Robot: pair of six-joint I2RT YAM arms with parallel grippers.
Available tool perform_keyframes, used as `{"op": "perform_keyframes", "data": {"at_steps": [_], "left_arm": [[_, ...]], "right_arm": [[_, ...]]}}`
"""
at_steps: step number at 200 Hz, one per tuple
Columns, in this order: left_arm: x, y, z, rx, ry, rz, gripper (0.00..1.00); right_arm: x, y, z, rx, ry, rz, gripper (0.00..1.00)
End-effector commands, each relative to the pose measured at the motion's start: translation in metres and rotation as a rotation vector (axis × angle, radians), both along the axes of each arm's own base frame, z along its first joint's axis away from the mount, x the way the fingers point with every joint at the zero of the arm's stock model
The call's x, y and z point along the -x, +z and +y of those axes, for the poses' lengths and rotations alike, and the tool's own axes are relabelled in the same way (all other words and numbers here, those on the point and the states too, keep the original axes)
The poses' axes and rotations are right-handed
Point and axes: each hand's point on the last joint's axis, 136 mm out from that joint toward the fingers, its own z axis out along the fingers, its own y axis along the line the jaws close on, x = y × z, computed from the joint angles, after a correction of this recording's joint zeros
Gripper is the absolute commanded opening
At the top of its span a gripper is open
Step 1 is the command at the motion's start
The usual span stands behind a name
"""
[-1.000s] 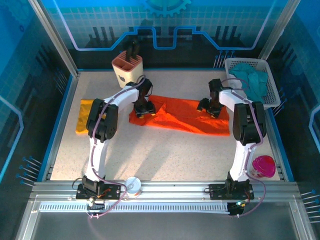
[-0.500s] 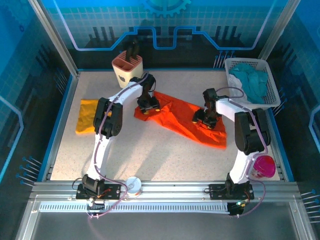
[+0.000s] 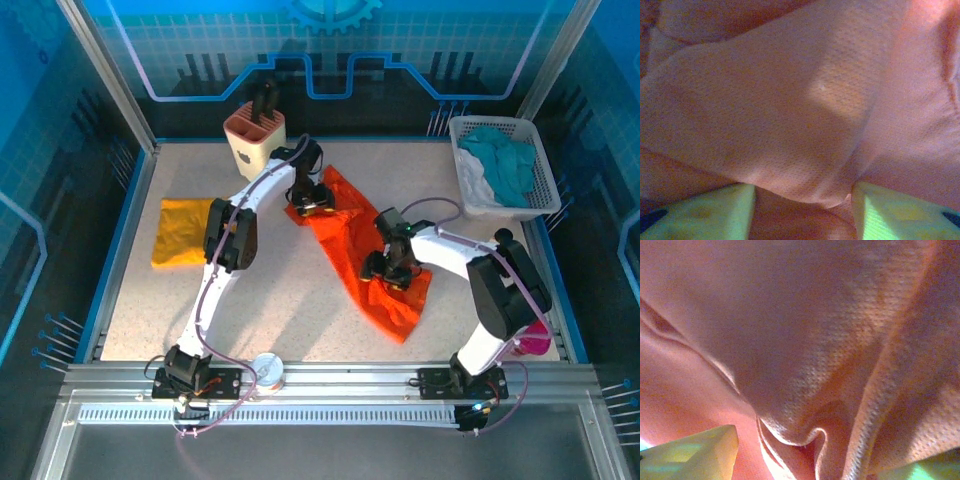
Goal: Fold and stack the t-shirts
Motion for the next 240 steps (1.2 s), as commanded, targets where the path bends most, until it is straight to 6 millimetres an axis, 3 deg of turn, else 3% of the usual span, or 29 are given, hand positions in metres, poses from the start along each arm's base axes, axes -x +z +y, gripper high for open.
{"op": "perform_keyframes", "data": {"at_steps": [1,37,50,71,111,142,171,203,240], "left_arm": [[0.007,-0.011,-0.01,0.019,-0.066,0.032,0.55],[-0.007,-0.004,-0.018,0.047,-0.076,-0.027,0.56],[-0.012,0.0,-0.018,0.051,-0.074,-0.048,0.56],[-0.017,0.011,-0.019,0.051,-0.079,-0.081,0.56],[-0.024,0.067,-0.017,0.088,-0.075,-0.19,0.58],[-0.017,0.108,-0.017,0.13,-0.063,-0.241,0.59],[-0.001,0.126,-0.005,0.126,-0.031,-0.259,0.59],[0.029,0.132,0.011,0.143,0.018,-0.28,0.6],[0.072,0.122,0.025,0.199,0.085,-0.296,0.64]], "right_arm": [[0.028,-0.003,0.024,-0.033,-0.013,0.046,0.71],[0.046,0.003,0.059,-0.06,0.005,0.004,0.72],[0.055,0.004,0.056,-0.039,-0.002,-0.023,0.73],[0.048,0.029,0.05,-0.032,-0.007,-0.132,0.78],[-0.002,0.112,0.023,0.024,0.037,-0.392,0.85],[-0.046,0.158,0.013,0.049,0.071,-0.561,0.96],[-0.087,0.192,0.014,0.051,0.119,-0.649,0.97],[-0.124,0.192,0.027,0.059,0.219,-0.604,0.93],[-0.156,0.166,0.045,0.105,0.311,-0.528,0.94]]}}
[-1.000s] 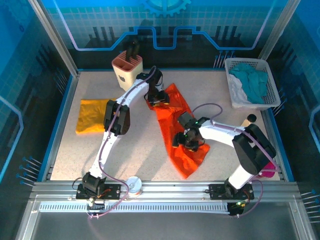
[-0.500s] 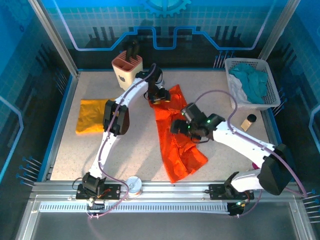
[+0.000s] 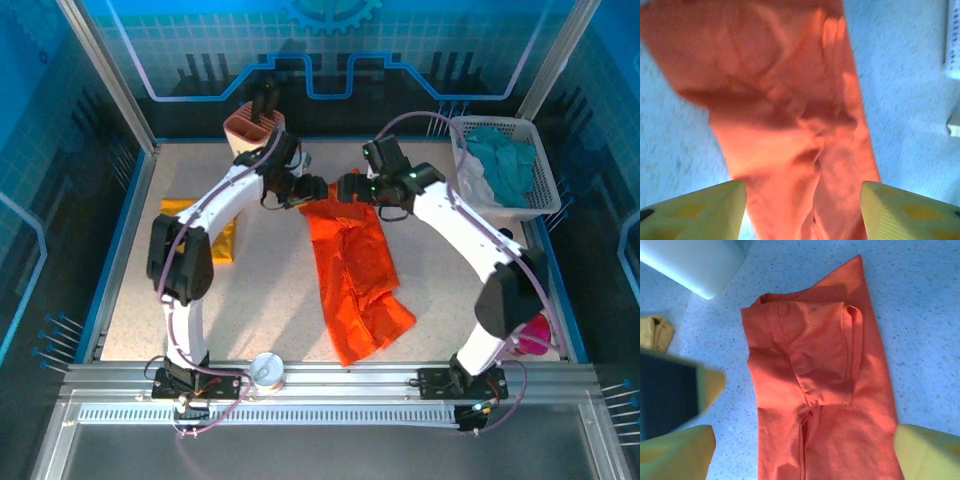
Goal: Fold and stack the t-shirts
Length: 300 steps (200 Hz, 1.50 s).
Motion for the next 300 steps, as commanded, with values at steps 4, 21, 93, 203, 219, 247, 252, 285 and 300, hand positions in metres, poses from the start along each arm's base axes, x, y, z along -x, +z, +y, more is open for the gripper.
{"op": "perform_keyframes", "data": {"at_steps": [4,21,93,203,219,247,252,285,300], "left_arm": [[0.016,0.001,0.009,0.056,0.062,-0.041,0.64],[0.035,-0.002,0.022,0.031,0.081,-0.054,0.7],[0.106,-0.006,0.062,0.002,0.178,-0.043,0.99],[0.146,-0.033,0.066,0.031,0.222,0.039,0.99],[0.147,-0.036,0.062,0.032,0.211,0.051,0.99],[0.147,-0.041,0.055,0.032,0.198,0.066,0.99],[0.148,-0.042,0.054,0.032,0.195,0.069,0.99],[0.148,-0.05,0.047,0.029,0.174,0.085,0.99],[0.149,-0.054,0.045,0.031,0.175,0.103,0.99]], "right_arm": [[-0.007,-0.029,0.005,0.096,0.097,0.094,0.94],[-0.017,-0.045,0.011,0.116,0.12,0.135,0.95],[-0.025,-0.12,0.027,0.156,0.156,0.318,0.92],[-0.074,-0.195,0.023,0.191,-0.008,0.408,0.68],[-0.088,-0.199,0.014,0.185,-0.074,0.403,0.66],[-0.112,-0.196,0.008,0.104,-0.173,0.379,0.69],[-0.116,-0.194,0.008,0.083,-0.184,0.371,0.69],[-0.146,-0.178,0.003,0.017,-0.23,0.28,0.74],[-0.156,-0.166,0.005,-0.008,-0.198,0.239,0.8]]}}
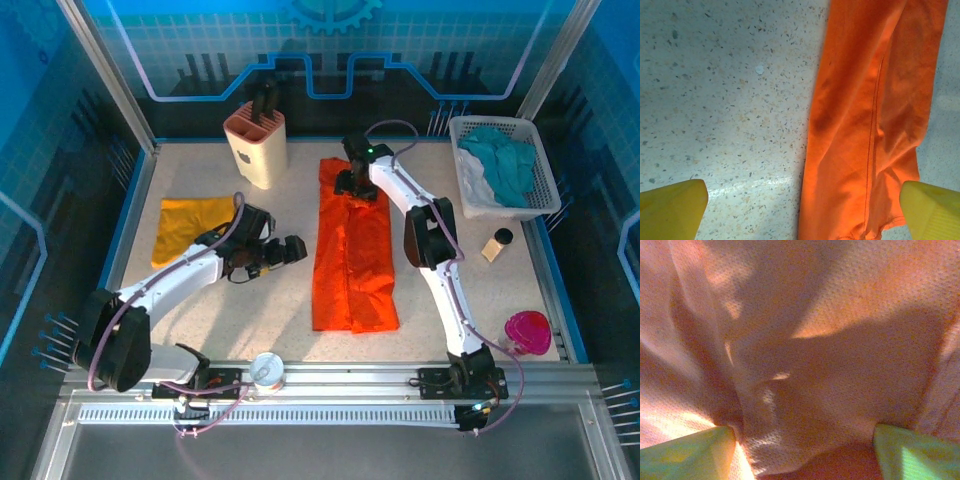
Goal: Fold and stack the t-shirts
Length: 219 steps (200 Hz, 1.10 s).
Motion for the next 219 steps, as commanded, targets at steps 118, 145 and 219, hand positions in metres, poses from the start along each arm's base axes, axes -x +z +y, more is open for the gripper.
{"op": "perform_keyframes", "data": {"at_steps": [118,145,219], "left_arm": [[0.036,-0.038,-0.037,0.057,-0.146,0.15,0.69],[0.047,-0.047,-0.045,0.036,-0.17,0.193,0.62],[0.094,-0.068,-0.065,0.044,-0.206,0.274,0.5]], "right_arm": [[0.129,0.084,-0.032,-0.07,0.199,0.005,0.96],[0.181,0.068,-0.044,-0.11,0.172,0.08,0.78],[0.307,0.014,-0.073,-0.223,0.088,0.245,0.52]]}}
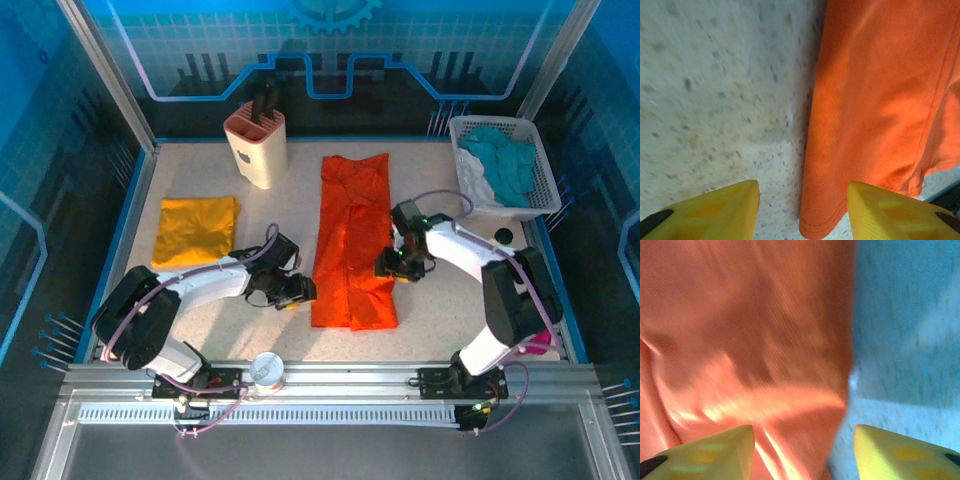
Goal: Fold and stack the t-shirts
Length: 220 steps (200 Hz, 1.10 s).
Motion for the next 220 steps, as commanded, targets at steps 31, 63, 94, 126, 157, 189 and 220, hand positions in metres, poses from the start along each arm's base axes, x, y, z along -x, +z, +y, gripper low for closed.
{"op": "perform_keyframes", "data": {"at_steps": [31,63,94,126,157,189,220], "left_arm": [[0.026,-0.003,-0.015,0.054,-0.028,0.045,0.49],[0.025,-0.006,-0.02,0.079,-0.025,0.049,0.45],[0.025,-0.008,-0.027,0.102,-0.037,0.052,0.46],[0.026,-0.01,-0.032,0.115,-0.049,0.058,0.45],[0.033,-0.015,-0.035,0.094,-0.064,0.084,0.42],[0.041,-0.018,-0.04,0.083,-0.089,0.096,0.33],[0.045,-0.022,-0.041,0.075,-0.088,0.104,0.28]], "right_arm": [[0.045,0.005,0.004,-0.146,-0.067,0.003,0.43],[0.068,-0.003,0.003,-0.169,-0.083,0.026,0.37],[0.089,-0.012,-0.003,-0.166,-0.078,0.045,0.4],[0.099,-0.014,0.004,-0.22,-0.083,0.039,0.4],[0.102,-0.017,0.011,-0.242,-0.074,0.057,0.38],[0.103,-0.021,0.014,-0.233,-0.071,0.058,0.24],[0.106,-0.022,0.011,-0.217,-0.103,0.07,0.09]]}}
